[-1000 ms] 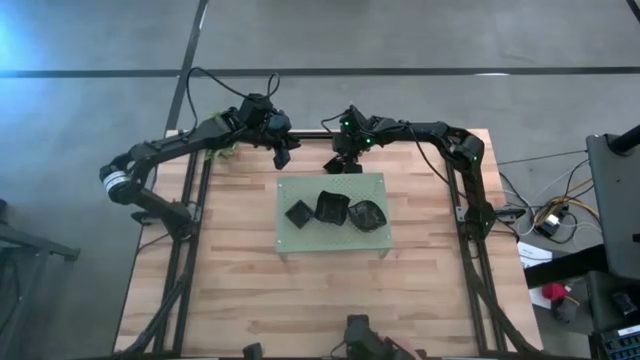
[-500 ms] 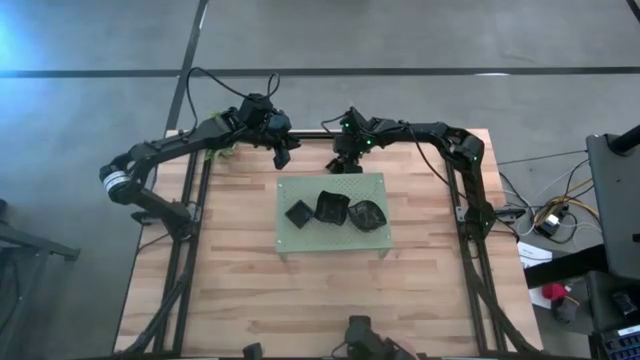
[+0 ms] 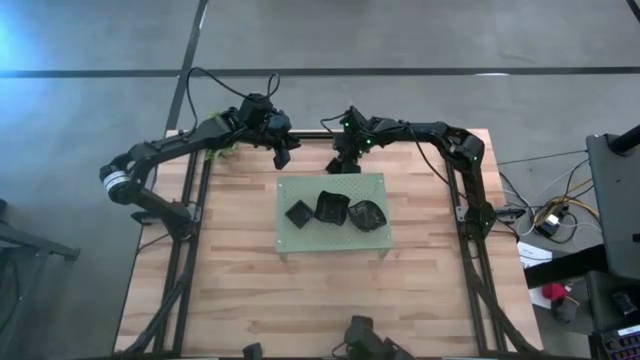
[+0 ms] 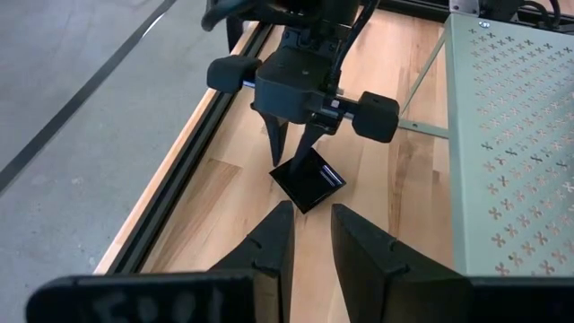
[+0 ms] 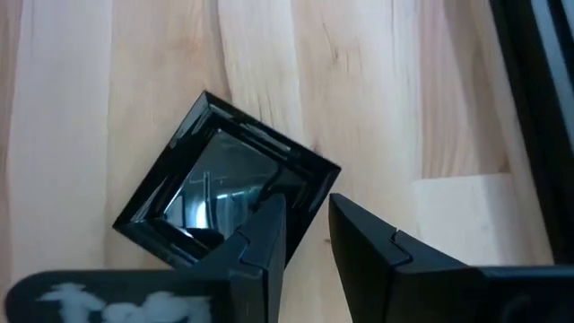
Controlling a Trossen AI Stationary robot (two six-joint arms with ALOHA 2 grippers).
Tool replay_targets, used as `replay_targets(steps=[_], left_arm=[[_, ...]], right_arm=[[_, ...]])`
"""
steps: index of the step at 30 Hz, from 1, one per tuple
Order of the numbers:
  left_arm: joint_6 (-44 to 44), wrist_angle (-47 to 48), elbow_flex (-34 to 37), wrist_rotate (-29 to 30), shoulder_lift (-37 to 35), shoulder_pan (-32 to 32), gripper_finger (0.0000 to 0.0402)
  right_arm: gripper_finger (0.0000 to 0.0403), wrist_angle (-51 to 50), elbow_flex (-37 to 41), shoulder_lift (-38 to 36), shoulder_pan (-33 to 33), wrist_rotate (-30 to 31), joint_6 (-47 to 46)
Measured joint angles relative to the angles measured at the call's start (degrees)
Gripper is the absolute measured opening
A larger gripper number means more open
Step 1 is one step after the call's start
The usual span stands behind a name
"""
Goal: Pick & Place Mini shaped plates
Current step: Stack the square plate on top of the square plate on the shelf
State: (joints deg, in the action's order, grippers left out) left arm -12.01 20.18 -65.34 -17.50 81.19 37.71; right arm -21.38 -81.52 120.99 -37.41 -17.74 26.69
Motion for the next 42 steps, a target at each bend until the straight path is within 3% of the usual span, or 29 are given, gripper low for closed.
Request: replay_targets(steps=[12, 20, 28, 33, 42], left_arm=[[0.1, 0.0, 0.0, 0.0, 0.0, 0.0, 0.0071], [0.2, 0.0, 0.0, 0.0, 0.0, 0.0, 0.0071], [0.2, 0.0, 0.0, 0.0, 0.0, 0.0, 0.0071], [0.2, 0.0, 0.0, 0.0, 0.0, 0.0, 0.0071], [0.2, -0.1, 0.0, 0.0, 0.0, 0.0, 0.0071]], right_arm=[[0.0080, -1.2, 0.3, 0.0, 0.0, -0.1, -0.3], [0.0015, -1.2, 0.3, -0.1, 0.0, -0.3, -1.4], [0.0009, -1.4, -0.7, -0.3, 0.0, 0.1, -1.4], [0.0008, -2.2, -1.7, -2.6, 0.0, 4.3, -1.0], [0.0007, -4.4, -1.8, -11.6, 0.0, 6.3, -1.9]])
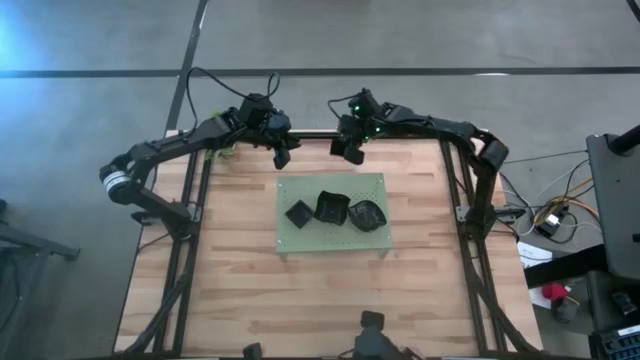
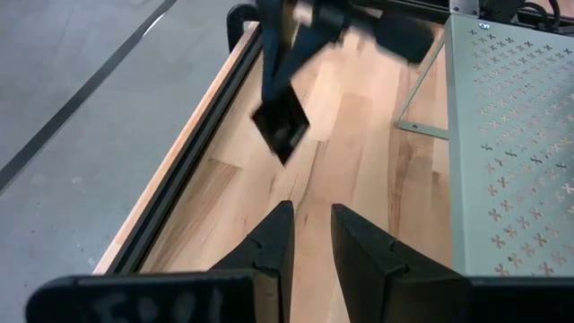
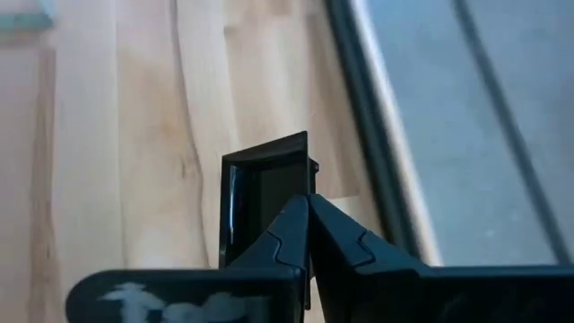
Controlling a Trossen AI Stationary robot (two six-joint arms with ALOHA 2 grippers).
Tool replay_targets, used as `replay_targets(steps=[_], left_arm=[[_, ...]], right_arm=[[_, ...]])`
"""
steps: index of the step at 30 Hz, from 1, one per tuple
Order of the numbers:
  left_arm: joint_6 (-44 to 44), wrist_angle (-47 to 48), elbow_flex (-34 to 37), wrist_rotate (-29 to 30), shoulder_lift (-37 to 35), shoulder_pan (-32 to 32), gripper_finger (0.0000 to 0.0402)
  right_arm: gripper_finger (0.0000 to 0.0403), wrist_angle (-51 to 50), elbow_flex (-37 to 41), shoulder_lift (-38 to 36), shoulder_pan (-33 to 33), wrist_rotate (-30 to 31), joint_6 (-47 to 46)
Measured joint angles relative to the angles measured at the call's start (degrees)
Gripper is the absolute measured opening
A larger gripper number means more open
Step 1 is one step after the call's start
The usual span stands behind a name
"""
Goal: Pick & Place Mini shaped plates
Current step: Stack the square plate on top of the square plate on the shelf
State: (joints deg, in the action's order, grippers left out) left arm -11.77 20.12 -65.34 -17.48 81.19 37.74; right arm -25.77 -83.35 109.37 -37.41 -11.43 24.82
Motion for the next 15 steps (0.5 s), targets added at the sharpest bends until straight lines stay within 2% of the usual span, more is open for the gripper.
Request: replay_targets(steps=[6, 15], left_arm=[[-0.2, -1.0, 0.0, 0.0, 0.0, 0.0, 0.0071], [-3.7, -14.5, 0.0, 1.4, -0.1, -5.4, 0.0071]], right_arm=[[0.0007, 1.1, 0.0, -7.5, 0.0, 7.1, -0.9], [0.0008, 1.5, 0.0, -18.4, 1.7, 7.8, -6.6]])
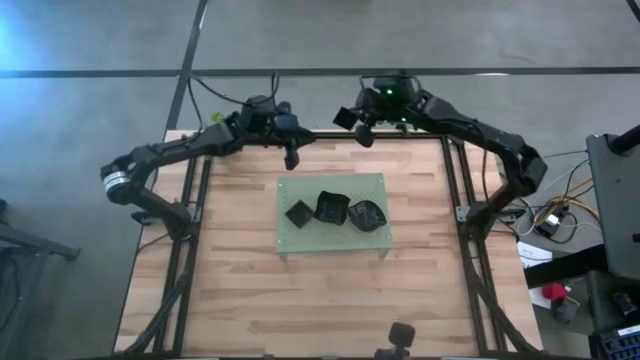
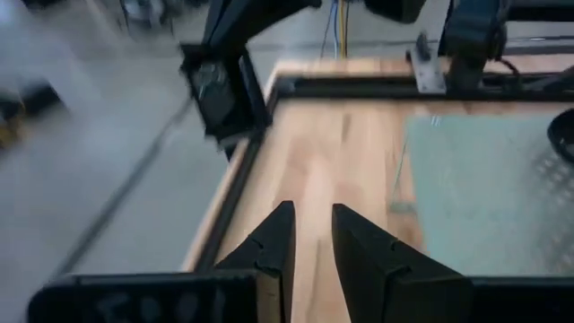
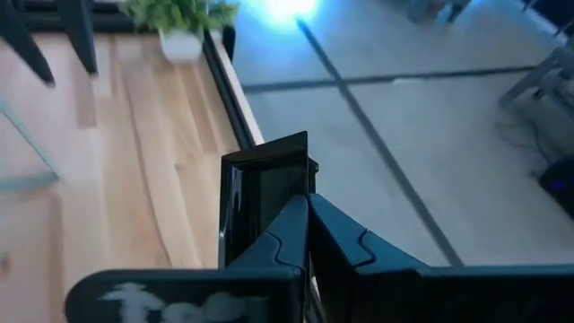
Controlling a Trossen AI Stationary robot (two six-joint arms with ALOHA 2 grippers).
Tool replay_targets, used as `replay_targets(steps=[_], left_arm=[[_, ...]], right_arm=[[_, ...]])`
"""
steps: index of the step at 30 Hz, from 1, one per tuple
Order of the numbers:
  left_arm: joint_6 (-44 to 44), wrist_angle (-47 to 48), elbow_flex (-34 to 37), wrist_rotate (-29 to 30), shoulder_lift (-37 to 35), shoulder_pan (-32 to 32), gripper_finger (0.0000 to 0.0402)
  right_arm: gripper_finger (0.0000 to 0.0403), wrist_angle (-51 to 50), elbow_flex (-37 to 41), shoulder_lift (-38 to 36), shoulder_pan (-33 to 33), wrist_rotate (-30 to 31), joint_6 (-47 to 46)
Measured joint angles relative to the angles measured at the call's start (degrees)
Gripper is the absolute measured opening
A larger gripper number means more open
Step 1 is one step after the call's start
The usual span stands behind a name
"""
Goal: Pick & Place Mini shaped plates
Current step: Stack the square plate on top of the square plate on the shelf
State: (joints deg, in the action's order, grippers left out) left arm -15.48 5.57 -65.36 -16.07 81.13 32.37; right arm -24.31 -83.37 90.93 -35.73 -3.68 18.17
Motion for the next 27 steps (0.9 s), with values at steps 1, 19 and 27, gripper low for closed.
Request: replay_targets(steps=[1, 19, 27], left_arm=[[-0.9, -1.5, 0.0, 1.1, 0.0, -1.1, 0.0071], [-1.8, -15.6, 0.0, 35.3, 0.0, -17.6, 0.0071], [1.7, -15.8, 0.0, 35.6, 0.2, -17.7, 0.0071]], right_arm=[[0.0008, 0.1, 0.0, -0.8, 0.6, 0.1, -0.1], [0.0008, -0.3, 0.1, -5.5, 10.8, 4.0, 0.3], [0.0008, 0.3, 0.1, -5.5, 12.7, 4.4, 1.3]])
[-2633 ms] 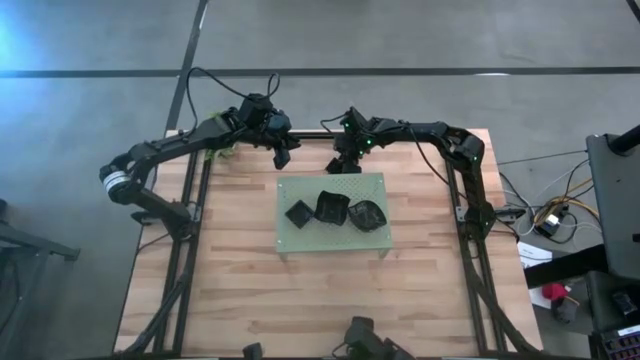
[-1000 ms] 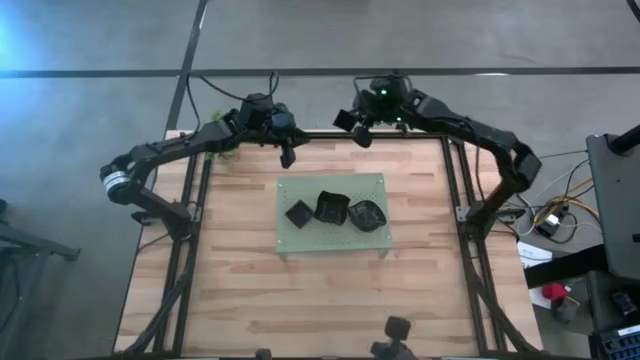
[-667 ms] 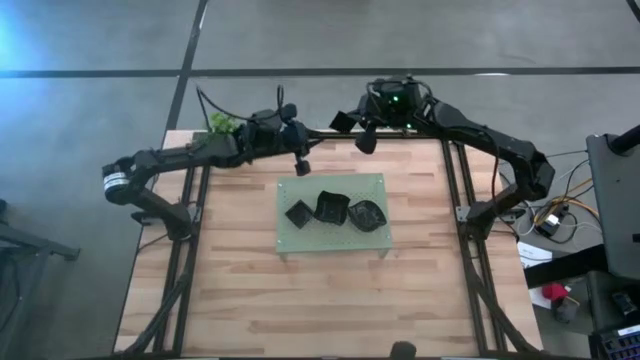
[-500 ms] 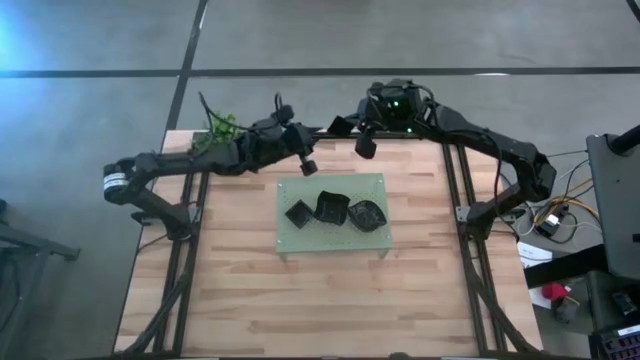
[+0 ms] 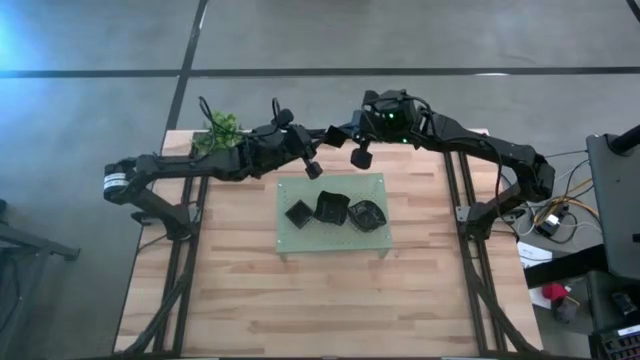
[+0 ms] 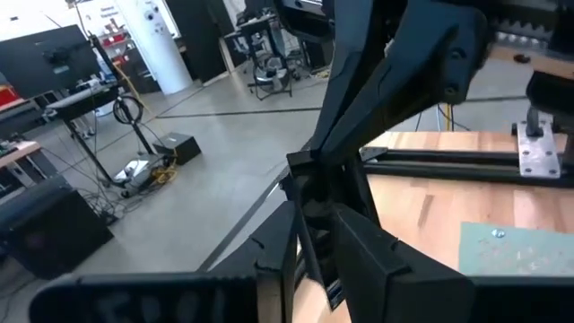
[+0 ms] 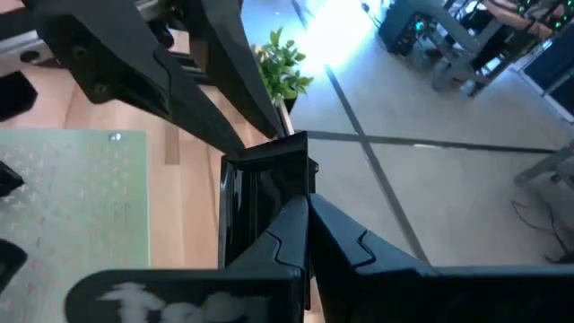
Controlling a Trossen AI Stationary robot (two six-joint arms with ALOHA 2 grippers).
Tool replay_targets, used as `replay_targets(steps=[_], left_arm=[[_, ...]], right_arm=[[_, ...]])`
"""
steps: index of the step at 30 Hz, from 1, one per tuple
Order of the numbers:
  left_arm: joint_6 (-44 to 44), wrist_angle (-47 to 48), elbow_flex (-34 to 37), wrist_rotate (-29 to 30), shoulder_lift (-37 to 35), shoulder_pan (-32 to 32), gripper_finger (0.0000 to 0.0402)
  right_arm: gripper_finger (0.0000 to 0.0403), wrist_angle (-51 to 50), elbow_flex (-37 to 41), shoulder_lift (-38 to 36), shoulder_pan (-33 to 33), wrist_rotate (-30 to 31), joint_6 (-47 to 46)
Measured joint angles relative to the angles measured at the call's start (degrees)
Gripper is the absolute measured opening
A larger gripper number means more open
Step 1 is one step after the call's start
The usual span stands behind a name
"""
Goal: Pick & Place Mini shaped plates
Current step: Stack the square plate on top of the square plate on the shelf
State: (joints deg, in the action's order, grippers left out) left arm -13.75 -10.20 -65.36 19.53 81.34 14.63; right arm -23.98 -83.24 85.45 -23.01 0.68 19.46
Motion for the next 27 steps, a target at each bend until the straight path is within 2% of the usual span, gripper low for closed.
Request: replay_targets(steps=[11, 16, 20, 27], left_arm=[[1.0, -0.4, 0.0, 0.1, 0.0, 0.0, 0.0071], [0.9, -0.4, 0.0, 4.6, 0.0, 0.0, 0.0071], [0.9, -0.3, 0.0, 5.0, 0.0, 0.0, 0.0068], [1.2, -0.3, 0.0, 5.0, 0.1, -0.1, 0.0006]], right_arm=[[0.0008, 1.2, 0.0, 0.0, 1.2, 0.0, 0.0], [0.0008, 1.7, 0.0, 0.0, 1.3, 0.0, 0.0], [0.0008, 2.0, 0.0, 0.0, 1.7, 0.0, 0.1], [0.0008, 2.1, 0.0, 0.0, 1.8, 0.0, 0.2]])
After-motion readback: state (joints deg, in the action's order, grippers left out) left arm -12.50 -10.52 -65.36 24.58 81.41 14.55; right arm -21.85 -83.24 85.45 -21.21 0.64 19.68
